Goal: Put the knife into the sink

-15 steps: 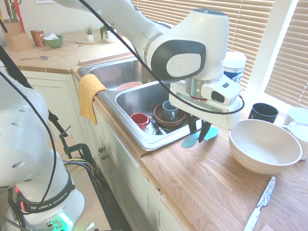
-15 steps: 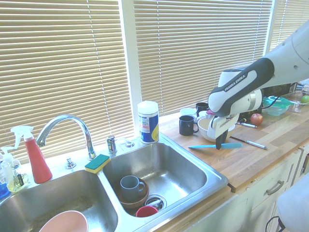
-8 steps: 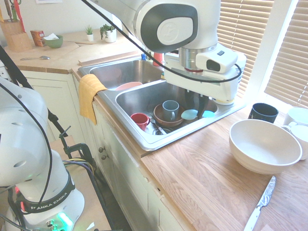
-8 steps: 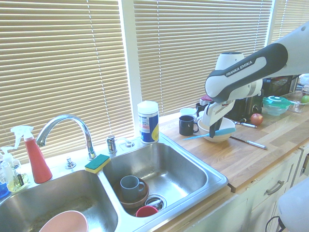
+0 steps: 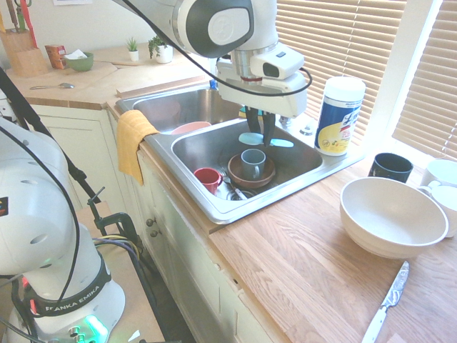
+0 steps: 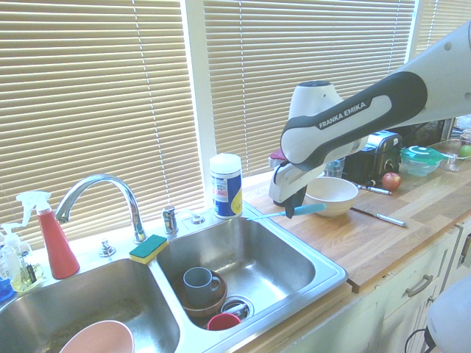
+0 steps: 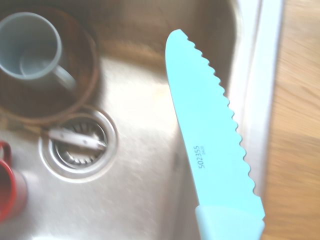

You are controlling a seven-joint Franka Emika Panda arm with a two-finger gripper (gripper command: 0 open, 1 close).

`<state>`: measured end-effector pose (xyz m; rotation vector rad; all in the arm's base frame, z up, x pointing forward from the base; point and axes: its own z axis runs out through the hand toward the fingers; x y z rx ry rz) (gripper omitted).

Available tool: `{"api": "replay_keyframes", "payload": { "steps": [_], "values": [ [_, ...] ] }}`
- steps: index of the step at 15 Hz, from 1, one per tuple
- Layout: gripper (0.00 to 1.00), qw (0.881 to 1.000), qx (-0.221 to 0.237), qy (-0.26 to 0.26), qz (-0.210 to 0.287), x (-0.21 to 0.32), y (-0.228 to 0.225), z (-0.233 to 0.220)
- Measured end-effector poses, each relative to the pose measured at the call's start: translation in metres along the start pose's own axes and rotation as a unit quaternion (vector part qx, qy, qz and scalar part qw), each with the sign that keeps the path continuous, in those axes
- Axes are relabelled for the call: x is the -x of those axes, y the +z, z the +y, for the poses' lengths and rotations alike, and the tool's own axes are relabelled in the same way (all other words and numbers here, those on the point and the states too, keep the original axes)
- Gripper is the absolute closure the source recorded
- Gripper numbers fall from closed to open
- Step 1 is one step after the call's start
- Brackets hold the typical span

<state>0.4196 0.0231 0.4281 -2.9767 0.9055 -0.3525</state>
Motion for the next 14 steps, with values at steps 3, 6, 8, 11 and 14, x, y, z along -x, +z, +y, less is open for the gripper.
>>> {"api": "replay_keyframes", "payload": {
  "steps": [3, 6, 8, 11, 14],
  "values": [
    [1.0, 0.999, 0.002, 0.037, 0.015, 0.017, 0.04, -0.036],
    [1.0, 0.997, 0.009, 0.075, 0.019, 0.036, 0.087, -0.063],
    [1.0, 0.995, 0.014, 0.093, 0.018, 0.048, 0.109, -0.077],
    [1.0, 0.993, 0.023, 0.114, 0.014, 0.063, 0.14, -0.096],
    [1.0, 0.992, 0.035, 0.117, 0.007, 0.064, 0.176, -0.113]
  ]
}}
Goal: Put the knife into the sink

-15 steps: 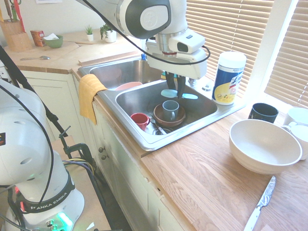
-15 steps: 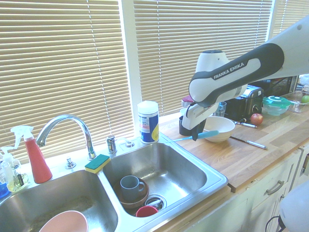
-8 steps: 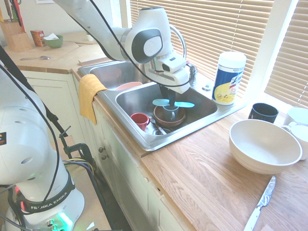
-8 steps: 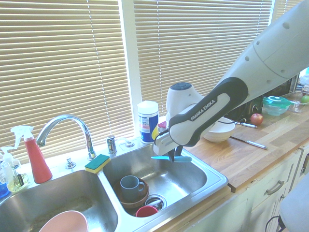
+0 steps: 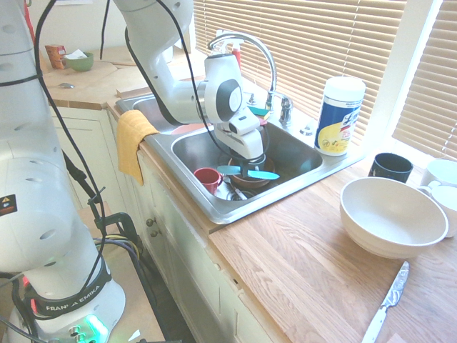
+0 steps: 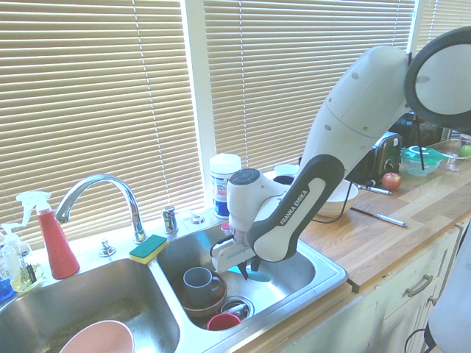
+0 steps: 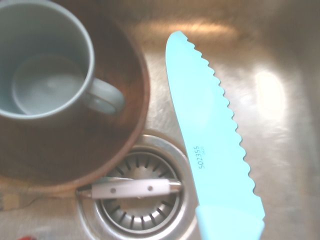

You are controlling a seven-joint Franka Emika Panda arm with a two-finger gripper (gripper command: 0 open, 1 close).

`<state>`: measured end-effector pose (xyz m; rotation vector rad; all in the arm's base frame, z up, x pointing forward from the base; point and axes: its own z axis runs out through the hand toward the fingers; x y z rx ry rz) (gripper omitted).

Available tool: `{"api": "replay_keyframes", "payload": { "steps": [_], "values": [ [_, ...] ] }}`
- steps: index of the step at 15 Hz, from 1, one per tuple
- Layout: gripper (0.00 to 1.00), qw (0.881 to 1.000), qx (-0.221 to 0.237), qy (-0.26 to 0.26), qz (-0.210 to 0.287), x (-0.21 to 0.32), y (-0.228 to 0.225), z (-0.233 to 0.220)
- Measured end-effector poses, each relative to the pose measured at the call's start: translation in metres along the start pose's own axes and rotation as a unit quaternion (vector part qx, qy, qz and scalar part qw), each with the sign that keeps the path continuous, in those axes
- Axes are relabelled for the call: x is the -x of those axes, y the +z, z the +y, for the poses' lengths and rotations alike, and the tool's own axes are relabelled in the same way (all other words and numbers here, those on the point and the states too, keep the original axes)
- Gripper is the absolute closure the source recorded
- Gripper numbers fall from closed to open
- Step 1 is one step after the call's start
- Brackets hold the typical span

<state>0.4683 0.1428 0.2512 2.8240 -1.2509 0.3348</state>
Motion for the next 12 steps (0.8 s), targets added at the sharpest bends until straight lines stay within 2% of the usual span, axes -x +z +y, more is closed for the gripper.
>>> {"api": "replay_keyframes", "payload": {
  "steps": [4, 9, 10, 12],
  "values": [
    [1.0, 1.0, 0.007, 0.004, -0.012, -0.005, 0.032, -0.018],
    [1.0, 1.0, 0.017, 0.001, -0.024, -0.007, 0.062, -0.019],
    [0.0, 0.999, 0.02, 0.0, -0.027, -0.007, 0.069, -0.017],
    [0.0, 0.999, 0.025, 0.004, -0.034, -0.007, 0.081, -0.012]
  ]
}}
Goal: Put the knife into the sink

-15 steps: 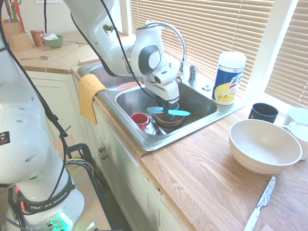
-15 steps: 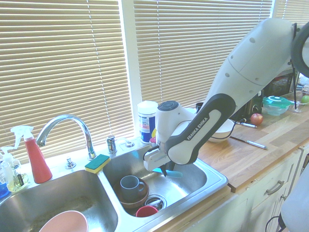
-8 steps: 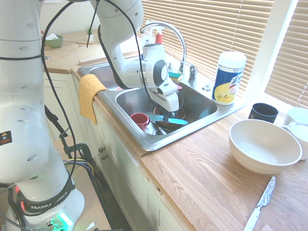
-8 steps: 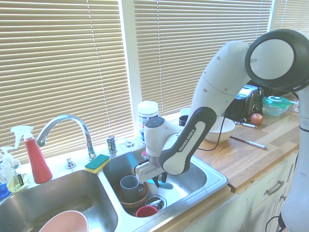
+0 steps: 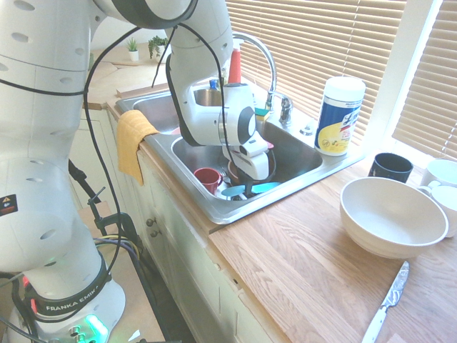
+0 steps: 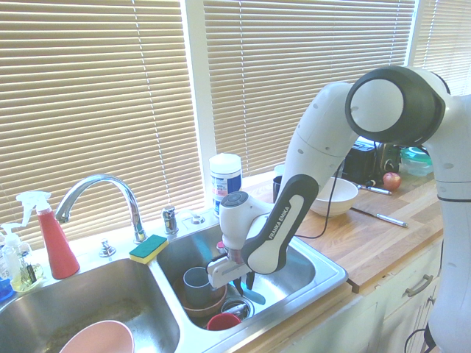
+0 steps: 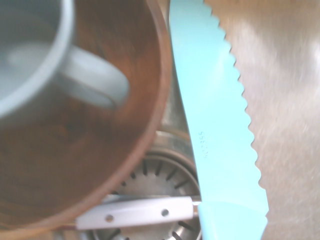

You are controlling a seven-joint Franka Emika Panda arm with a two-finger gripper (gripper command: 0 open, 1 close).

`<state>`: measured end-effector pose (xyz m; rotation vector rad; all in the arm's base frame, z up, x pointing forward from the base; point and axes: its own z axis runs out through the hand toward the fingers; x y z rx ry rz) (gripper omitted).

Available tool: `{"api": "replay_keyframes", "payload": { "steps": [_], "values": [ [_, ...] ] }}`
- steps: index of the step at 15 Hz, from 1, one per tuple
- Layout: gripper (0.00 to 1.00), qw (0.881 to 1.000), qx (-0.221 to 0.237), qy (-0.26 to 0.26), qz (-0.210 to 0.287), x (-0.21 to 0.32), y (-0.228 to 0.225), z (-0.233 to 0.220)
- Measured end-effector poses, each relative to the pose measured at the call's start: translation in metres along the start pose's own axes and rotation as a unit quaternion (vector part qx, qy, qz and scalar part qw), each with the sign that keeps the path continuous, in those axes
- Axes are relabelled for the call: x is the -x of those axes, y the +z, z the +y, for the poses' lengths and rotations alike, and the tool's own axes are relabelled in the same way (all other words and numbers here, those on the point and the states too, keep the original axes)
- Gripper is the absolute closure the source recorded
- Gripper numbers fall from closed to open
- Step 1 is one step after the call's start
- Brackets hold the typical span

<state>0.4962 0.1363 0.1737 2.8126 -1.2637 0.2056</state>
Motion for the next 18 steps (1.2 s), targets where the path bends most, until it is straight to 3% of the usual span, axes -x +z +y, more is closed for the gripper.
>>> {"api": "replay_keyframes", "payload": {
  "steps": [12, 15, 18],
  "values": [
    [0.0, 1.0, -0.007, 0.003, -0.012, -0.005, 0.008, 0.003],
    [0.0, 1.0, -0.022, -0.01, -0.003, -0.009, -0.022, 0.002],
    [0.0, 0.999, -0.018, -0.039, -0.018, -0.006, -0.085, 0.005]
  ]
}}
